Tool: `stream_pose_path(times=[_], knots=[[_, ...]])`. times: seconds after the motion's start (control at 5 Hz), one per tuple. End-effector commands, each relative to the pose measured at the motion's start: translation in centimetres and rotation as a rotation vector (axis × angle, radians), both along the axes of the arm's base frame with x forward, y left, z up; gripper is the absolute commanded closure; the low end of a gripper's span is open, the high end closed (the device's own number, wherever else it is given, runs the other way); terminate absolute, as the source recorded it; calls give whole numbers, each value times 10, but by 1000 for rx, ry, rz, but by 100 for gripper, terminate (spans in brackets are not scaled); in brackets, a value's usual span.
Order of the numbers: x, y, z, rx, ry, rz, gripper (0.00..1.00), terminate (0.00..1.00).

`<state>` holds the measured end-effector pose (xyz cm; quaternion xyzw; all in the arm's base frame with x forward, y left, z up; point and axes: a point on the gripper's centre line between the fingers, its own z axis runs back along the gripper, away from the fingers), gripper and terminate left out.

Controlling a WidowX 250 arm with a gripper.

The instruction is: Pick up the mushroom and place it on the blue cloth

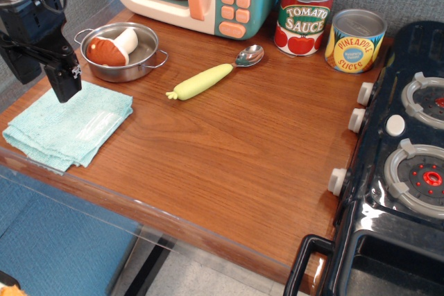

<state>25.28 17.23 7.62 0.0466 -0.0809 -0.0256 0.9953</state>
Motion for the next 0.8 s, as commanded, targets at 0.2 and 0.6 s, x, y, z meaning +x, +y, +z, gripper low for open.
stream_pose_path(times=[0.2, 0.6], knots=[[20, 7, 6, -3, -11, 35, 0, 0], [68, 22, 16, 17, -20, 99, 0, 0]])
